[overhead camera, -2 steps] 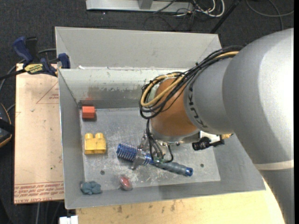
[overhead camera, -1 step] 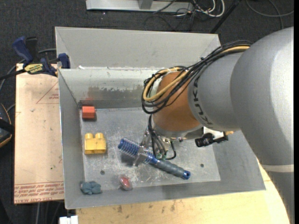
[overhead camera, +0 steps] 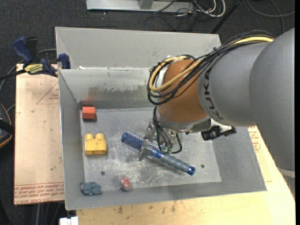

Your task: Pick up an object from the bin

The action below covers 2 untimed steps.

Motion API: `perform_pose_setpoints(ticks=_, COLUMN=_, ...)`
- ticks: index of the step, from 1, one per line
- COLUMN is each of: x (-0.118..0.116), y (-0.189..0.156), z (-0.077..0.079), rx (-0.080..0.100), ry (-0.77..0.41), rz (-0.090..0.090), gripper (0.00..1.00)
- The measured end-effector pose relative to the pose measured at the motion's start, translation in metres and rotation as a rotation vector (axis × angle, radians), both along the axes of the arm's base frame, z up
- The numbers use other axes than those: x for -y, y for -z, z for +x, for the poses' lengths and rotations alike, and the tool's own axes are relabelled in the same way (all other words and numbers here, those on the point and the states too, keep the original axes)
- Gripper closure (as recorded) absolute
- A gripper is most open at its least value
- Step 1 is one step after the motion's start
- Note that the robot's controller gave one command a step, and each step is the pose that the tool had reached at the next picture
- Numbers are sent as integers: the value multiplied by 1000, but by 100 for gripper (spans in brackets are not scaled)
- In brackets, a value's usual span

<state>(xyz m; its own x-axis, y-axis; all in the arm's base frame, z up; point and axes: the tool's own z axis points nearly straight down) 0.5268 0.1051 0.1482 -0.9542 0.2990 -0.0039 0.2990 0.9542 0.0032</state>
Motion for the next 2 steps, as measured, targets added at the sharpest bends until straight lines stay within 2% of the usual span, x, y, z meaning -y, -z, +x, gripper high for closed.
perform_pose_setpoints(ticks=1, x=0, y=0, z=0, rx=-5, ry=-1, rz=-2, gripper=100)
perform_pose_setpoints(ticks=2, x=0, y=-22, z=0, rx=-3, ry=-3, rz=-1, gripper=100)
